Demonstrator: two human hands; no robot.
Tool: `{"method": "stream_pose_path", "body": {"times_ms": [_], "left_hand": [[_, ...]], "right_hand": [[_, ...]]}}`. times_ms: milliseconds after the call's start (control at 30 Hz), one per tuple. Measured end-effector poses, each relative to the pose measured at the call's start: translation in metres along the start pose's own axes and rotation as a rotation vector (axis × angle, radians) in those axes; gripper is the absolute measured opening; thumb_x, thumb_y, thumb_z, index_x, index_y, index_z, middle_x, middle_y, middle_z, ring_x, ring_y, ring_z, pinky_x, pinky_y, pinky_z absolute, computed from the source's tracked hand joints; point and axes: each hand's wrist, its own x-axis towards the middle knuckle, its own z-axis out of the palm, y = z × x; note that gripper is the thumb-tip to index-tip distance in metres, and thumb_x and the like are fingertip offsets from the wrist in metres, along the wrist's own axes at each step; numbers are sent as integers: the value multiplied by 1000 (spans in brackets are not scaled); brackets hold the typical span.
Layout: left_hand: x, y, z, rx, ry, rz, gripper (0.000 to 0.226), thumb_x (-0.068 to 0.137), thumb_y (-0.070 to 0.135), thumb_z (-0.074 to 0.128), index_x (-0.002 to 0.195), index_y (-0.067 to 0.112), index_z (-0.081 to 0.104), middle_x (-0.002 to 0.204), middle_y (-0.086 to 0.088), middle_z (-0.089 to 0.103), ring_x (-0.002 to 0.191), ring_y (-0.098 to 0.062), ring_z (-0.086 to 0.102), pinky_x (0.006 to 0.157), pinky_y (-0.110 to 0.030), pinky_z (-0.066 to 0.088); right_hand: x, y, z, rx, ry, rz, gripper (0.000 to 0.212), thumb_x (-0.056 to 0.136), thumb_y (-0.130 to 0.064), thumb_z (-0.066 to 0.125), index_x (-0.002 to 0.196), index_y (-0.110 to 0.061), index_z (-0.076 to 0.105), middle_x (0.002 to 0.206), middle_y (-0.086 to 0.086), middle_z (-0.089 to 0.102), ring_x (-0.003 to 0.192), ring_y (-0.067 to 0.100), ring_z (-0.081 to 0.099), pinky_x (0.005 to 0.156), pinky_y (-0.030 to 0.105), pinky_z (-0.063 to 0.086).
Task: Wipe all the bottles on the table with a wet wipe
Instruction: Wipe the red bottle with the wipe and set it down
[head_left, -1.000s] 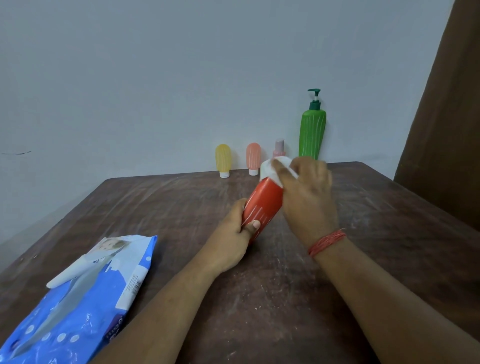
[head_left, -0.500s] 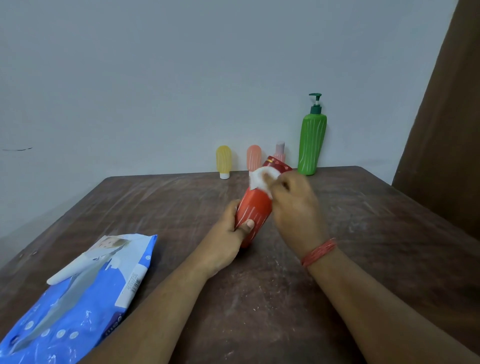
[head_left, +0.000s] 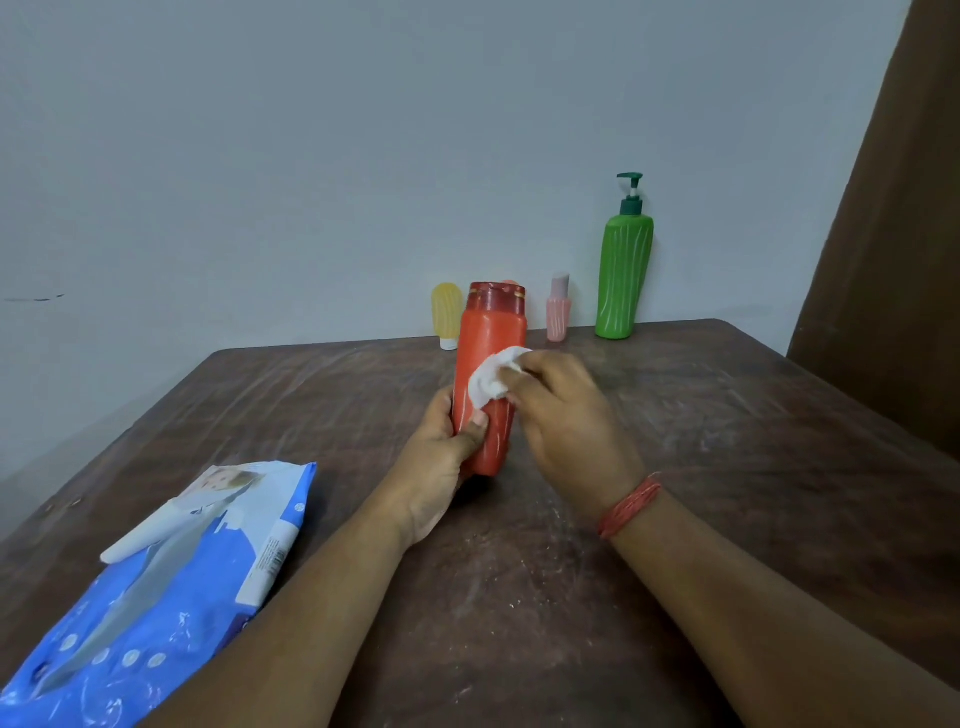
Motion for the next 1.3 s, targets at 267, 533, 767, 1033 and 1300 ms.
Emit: {"method": "stream_pose_path", "body": {"times_ms": [267,533,767,1033,1300], "left_hand": [[0,-2,0,-43,-38,-7,50,87,34,62,135,28,49,131,-1,64,122,-21,62,101,-40,52],[-1,1,1,-31,-43,-6,58,86,37,62,140,28,44,135,0,60,123,-20,58,103,-41,50],[-2,2,1,-34,-37,-5,57,84,38,64,137,28,46,133,1,61,123,-19,59,104,-41,50],[-8,7,3,-145,-52,-21,52,89,31,62,137,25,44,127,-6,62,103,-25,70,80,-42,60],[-9,6,11,-68,-133,-3,43,93,29,60,133,28,44,125,-7,62,92,-27,71,79,-43,61]], "right_hand": [[2,-3,-8,-24,-57,-32,34,100,-21,45,126,-13,64,131,4,57,122,16,50,98,34,50],[0,2,-15,-74,27,-124,20,91,-10,58,107,-5,69,105,8,62,96,20,58,78,30,52],[0,3,-12,-15,-16,-44,34,98,-24,45,119,-5,67,112,10,61,100,18,56,83,33,53],[1,9,-15,103,-79,11,45,100,-37,37,127,-11,62,114,0,56,99,10,55,80,33,54],[4,23,-15,99,116,106,29,96,-7,56,124,-7,62,111,7,54,98,5,46,84,18,41]]}}
